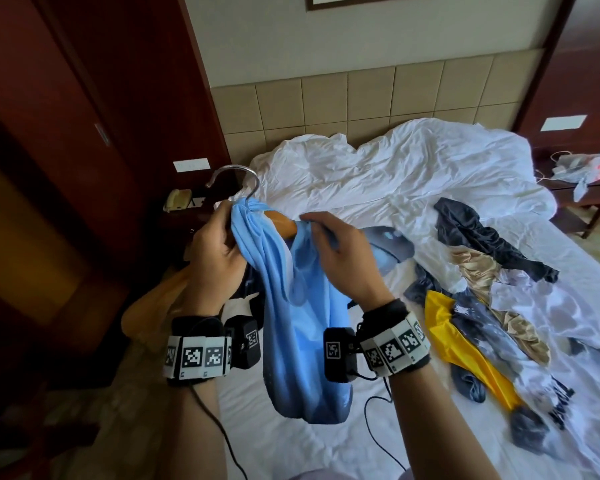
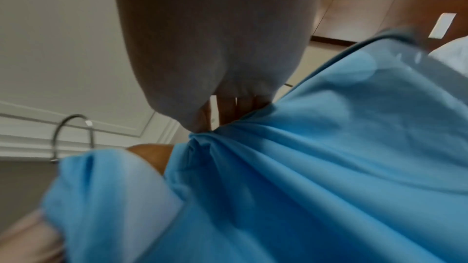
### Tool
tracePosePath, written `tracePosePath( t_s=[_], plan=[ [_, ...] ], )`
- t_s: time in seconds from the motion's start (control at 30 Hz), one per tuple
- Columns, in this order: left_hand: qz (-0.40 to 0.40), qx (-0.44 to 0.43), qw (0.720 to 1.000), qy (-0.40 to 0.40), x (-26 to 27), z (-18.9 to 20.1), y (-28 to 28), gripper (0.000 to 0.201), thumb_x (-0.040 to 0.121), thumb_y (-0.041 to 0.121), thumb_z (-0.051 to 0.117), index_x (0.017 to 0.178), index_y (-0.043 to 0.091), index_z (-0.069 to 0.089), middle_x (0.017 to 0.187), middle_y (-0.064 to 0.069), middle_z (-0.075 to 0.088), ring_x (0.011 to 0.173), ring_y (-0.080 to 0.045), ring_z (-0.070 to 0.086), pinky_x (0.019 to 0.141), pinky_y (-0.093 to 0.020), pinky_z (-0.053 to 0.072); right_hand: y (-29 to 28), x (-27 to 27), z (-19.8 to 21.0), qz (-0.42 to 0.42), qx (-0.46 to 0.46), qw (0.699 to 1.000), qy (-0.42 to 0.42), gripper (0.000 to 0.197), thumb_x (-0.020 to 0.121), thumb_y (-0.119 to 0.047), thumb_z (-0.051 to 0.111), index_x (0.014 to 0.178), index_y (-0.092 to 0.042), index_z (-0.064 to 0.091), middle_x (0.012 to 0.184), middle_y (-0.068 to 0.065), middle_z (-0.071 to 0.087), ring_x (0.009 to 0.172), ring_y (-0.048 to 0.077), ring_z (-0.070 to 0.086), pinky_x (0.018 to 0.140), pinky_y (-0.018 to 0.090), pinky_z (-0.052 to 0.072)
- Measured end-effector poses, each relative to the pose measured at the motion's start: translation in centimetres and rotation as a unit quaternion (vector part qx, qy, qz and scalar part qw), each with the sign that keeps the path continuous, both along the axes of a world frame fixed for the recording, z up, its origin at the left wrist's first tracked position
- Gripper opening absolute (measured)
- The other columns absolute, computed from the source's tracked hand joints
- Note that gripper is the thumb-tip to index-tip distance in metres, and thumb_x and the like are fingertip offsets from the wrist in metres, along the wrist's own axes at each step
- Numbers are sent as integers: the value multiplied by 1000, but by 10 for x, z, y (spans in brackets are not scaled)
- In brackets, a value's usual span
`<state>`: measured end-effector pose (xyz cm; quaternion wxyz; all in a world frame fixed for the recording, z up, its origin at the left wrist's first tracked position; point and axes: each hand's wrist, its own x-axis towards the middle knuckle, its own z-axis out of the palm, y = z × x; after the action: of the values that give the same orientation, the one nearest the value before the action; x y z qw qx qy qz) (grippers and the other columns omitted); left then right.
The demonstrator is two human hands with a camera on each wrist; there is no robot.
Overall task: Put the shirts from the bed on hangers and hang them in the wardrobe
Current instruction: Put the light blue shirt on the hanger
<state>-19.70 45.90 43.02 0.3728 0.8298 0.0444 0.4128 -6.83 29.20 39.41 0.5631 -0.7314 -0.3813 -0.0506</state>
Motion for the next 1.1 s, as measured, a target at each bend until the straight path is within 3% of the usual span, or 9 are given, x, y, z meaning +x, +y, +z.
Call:
tracePosePath(
  t_s=[0.13,0.23,0.33,0.47,0.63,0.73,0.8,0.93,1.1],
  plan=[
    [17,3,1000,-12,0,-2,-1,38,95,5,64,127,25,61,112,20,69,109,-5,67,96,-31,56,5,-10,14,74,79,994,18,29,110,-10,48,131,-15,67,87,8,71,69,15,61,64,34,48],
    [27,-8,999,-16,-5,9,-8,65,95,5,62,121,64,53,114,37,65,113,6,63,98,-18,49,3,-4,19,62,89,994,18,34,100,2,56,130,-10,68,133,5,68,121,10,65,97,15,48],
    [30,-16,999,-9,-6,13,-11,88,95,-6,64,111,79,48,108,47,62,107,19,59,92,-6,44,0,11,13,-51,-7,999,5,40,95,-21,74,134,-19,67,154,6,54,144,21,48,118,31,39],
    [17,-18,999,-42,-1,7,-1,64,95,3,64,113,63,56,107,32,68,104,7,64,92,-13,48,-11,27,1,-178,-195,964,-19,75,79,-68,72,135,-19,63,147,9,56,145,31,41,124,56,18],
    [-12,-9,1000,-13,15,1,-3,33,96,-2,65,117,23,61,107,30,68,105,4,66,94,-20,51,-4,22,2,-75,-204,974,-60,14,84,-15,65,98,-14,61,92,9,70,99,40,62,96,47,44],
    [-33,-17,999,28,23,-3,-7,31,96,-3,66,118,19,63,106,21,72,104,1,68,91,-20,52,2,6,16,42,-159,986,1,58,83,4,55,138,-13,56,107,7,69,98,27,61,79,29,50],
    [-43,-22,997,52,28,-5,-7,25,96,-2,67,118,10,63,105,11,73,101,-6,70,87,-24,55,4,-1,27,96,-86,991,43,71,80,12,51,148,-11,51,120,4,67,105,16,62,83,13,49],
    [-49,-43,996,60,31,-6,-4,21,97,-2,66,116,7,63,102,4,74,97,-13,71,84,-29,56,3,2,37,127,34,987,93,72,74,6,40,142,-15,54,140,-1,61,140,4,50,114,26,46],
    [-54,-70,995,44,32,-6,5,24,96,-7,63,118,2,62,109,-5,73,105,-19,69,92,-28,54,0,20,29,129,49,983,124,45,91,15,57,128,-12,63,132,-4,68,130,7,62,114,36,50]
  ],
)
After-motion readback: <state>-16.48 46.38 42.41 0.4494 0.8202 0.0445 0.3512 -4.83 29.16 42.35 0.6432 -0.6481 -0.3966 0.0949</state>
